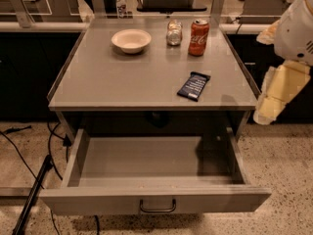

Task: Place rxbar blueberry into top drawer

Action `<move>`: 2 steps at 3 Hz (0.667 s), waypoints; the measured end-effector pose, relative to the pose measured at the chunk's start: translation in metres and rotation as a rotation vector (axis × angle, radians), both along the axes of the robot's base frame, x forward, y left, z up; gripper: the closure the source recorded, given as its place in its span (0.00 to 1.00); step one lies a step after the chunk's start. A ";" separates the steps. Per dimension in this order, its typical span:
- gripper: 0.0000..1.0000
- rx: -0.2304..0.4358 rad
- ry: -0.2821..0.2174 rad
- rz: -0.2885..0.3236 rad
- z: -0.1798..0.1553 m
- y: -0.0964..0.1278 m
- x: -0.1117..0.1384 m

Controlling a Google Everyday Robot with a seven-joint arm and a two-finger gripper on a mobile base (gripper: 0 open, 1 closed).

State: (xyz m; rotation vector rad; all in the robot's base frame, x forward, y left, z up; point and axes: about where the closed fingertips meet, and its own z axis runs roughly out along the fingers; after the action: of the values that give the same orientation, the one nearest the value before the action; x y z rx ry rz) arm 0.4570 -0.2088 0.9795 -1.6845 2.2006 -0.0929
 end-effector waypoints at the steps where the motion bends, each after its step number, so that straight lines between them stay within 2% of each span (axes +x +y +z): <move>1: 0.00 0.035 -0.034 -0.010 0.001 0.017 0.029; 2: 0.00 0.049 -0.041 -0.043 0.001 0.028 0.051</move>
Offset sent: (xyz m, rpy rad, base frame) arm 0.0799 0.0401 -0.0034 0.0686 -0.0396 -0.0902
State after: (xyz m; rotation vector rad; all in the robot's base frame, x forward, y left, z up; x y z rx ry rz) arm 0.5079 -0.1807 0.9800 -1.5961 2.1915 -0.0825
